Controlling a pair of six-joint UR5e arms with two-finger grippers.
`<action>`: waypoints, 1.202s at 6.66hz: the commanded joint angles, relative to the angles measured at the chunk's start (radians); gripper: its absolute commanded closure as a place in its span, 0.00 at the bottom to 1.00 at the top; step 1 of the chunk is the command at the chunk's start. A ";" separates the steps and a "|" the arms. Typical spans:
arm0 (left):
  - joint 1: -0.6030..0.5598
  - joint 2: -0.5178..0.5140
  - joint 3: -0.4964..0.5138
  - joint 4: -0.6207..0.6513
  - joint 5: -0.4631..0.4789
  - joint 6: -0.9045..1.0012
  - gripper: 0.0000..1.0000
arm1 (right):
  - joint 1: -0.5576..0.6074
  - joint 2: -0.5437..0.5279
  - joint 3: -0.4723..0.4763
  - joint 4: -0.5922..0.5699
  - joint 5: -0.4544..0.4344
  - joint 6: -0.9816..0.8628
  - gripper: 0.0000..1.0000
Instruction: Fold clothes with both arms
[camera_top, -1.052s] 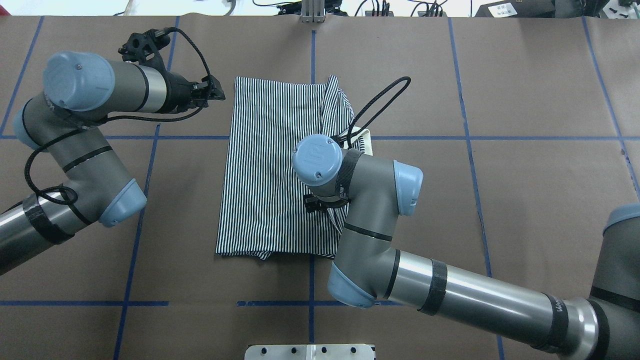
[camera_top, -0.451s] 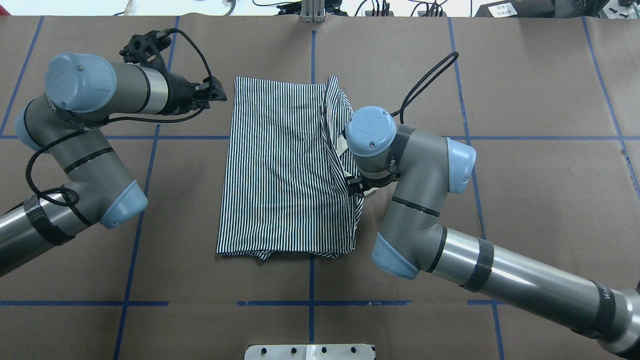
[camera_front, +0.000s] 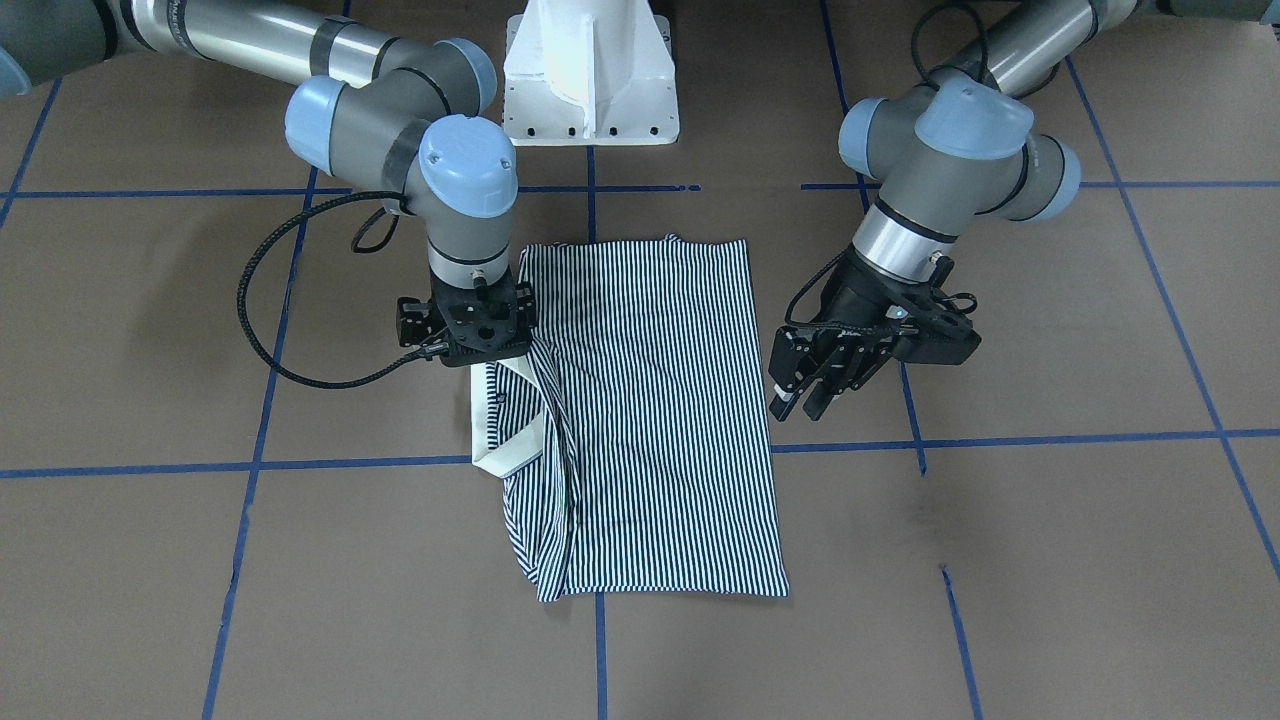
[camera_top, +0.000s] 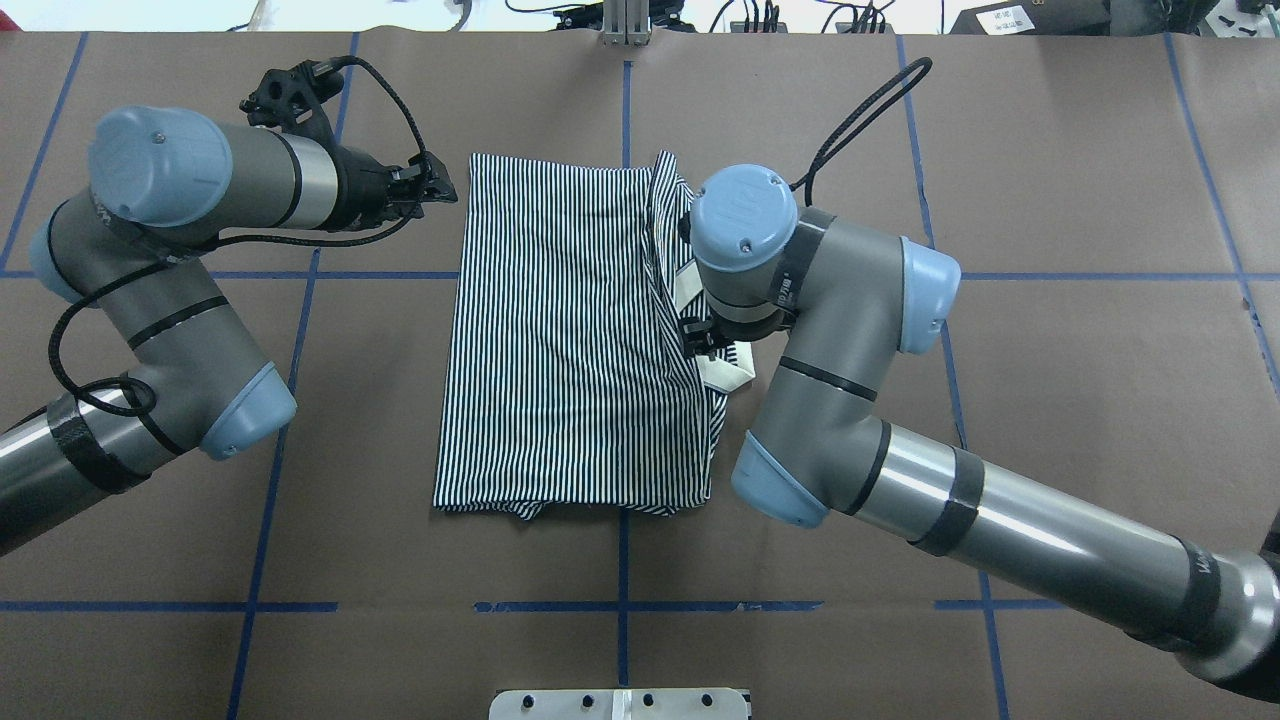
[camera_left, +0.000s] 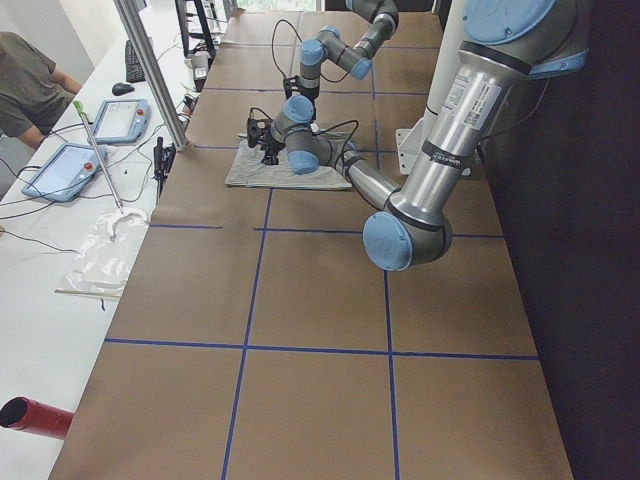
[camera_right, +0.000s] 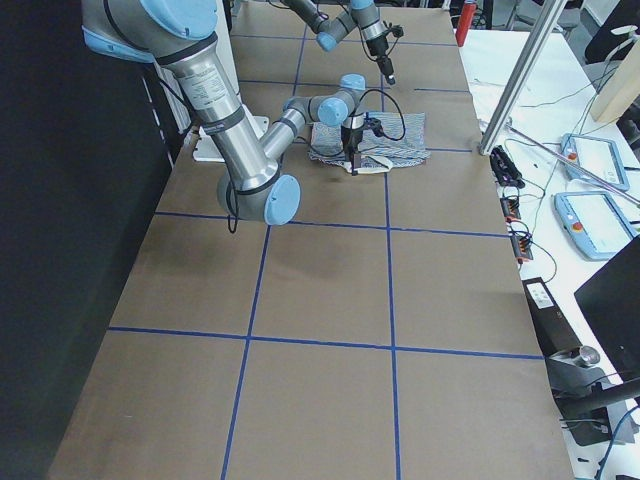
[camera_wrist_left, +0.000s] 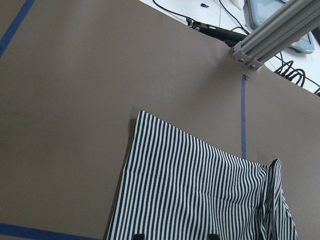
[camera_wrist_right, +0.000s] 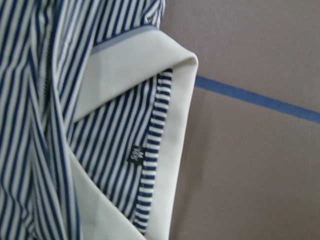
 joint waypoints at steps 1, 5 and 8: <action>0.000 0.001 0.000 0.000 0.000 0.000 0.48 | 0.001 0.114 -0.219 0.191 -0.001 0.104 0.00; 0.004 0.001 0.000 0.000 0.000 0.000 0.47 | 0.030 0.113 -0.283 0.200 0.002 0.040 0.00; 0.007 0.001 -0.002 0.000 0.000 -0.002 0.47 | 0.124 0.031 -0.219 0.192 0.086 -0.049 0.00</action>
